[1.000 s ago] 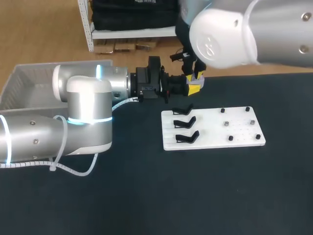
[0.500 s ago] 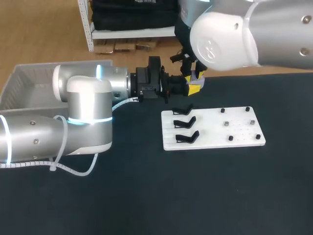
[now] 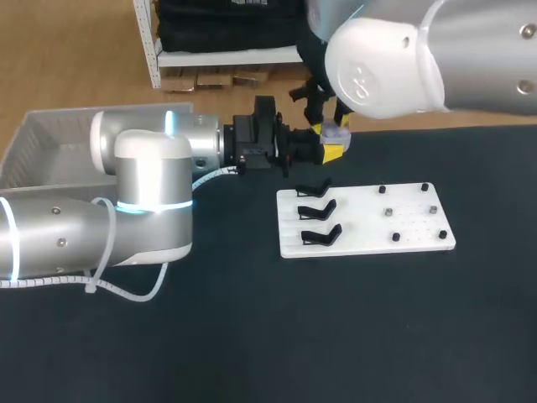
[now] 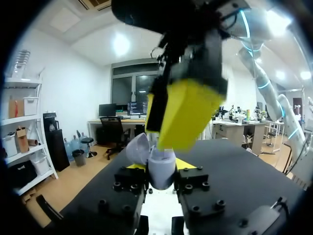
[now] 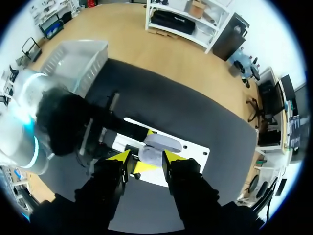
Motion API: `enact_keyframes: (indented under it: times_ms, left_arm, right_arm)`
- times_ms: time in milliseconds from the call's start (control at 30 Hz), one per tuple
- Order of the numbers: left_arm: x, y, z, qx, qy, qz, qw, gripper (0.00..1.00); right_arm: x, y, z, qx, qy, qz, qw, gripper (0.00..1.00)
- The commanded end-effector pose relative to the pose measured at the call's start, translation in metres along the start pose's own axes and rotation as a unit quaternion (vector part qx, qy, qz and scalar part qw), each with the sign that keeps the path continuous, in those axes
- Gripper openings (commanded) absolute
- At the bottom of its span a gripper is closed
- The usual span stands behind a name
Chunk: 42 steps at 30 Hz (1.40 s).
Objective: Pick up each earbud case from the left stands, insert the matching earbuds, close the lid, and place the case in the box.
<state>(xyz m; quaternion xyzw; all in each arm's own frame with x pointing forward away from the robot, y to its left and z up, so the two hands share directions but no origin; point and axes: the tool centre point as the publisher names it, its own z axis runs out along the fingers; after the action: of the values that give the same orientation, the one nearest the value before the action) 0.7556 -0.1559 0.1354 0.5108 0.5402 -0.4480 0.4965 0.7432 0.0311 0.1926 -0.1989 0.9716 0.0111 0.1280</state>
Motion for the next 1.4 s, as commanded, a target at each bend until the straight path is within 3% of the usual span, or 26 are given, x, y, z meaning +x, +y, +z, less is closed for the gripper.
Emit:
enact_keyframes:
  times_ms: [33, 200, 333, 433, 667, 1200, 1333, 1400]
  left_arm:
    - [0.002, -0.001, 0.0, -0.002, -0.004, 0.002, 1.0, 0.0]
    - [0.002, -0.001, 0.0, -0.002, -0.004, 0.002, 1.0, 0.0]
    - [0.002, -0.001, 0.0, -0.002, -0.004, 0.002, 1.0, 0.0]
    - [0.002, -0.001, 0.0, -0.002, -0.004, 0.002, 1.0, 0.0]
    - [0.002, -0.001, 0.0, -0.002, -0.004, 0.002, 1.0, 0.0]
    - [0.002, -0.001, 0.0, -0.002, -0.004, 0.002, 1.0, 0.0]
    - [0.002, -0.001, 0.0, -0.002, -0.004, 0.002, 1.0, 0.0]
    - [0.002, -0.001, 0.0, -0.002, -0.004, 0.002, 1.0, 0.0]
  right_arm:
    - [-0.005, -0.008, -0.013, -0.015, -0.032, 0.02, 0.999, 0.4]
    - [-0.034, -0.017, -0.008, -0.042, -0.067, 0.069, 0.994, 0.42]
    - [-0.056, -0.029, 0.01, -0.041, -0.101, 0.12, 0.987, 0.41]
    - [-0.062, -0.037, 0.025, -0.031, -0.1, 0.143, 0.984, 0.41]
    - [-0.046, -0.046, 0.044, -0.001, -0.066, 0.158, 0.985, 0.4]
    - [-0.007, -0.04, 0.021, -0.002, -0.062, 0.164, 0.985, 0.4]
    - [-0.004, -0.038, 0.013, -0.006, -0.066, 0.162, 0.985, 0.42]
    - [-0.008, -0.04, 0.005, -0.01, -0.114, 0.184, 0.976, 0.42]
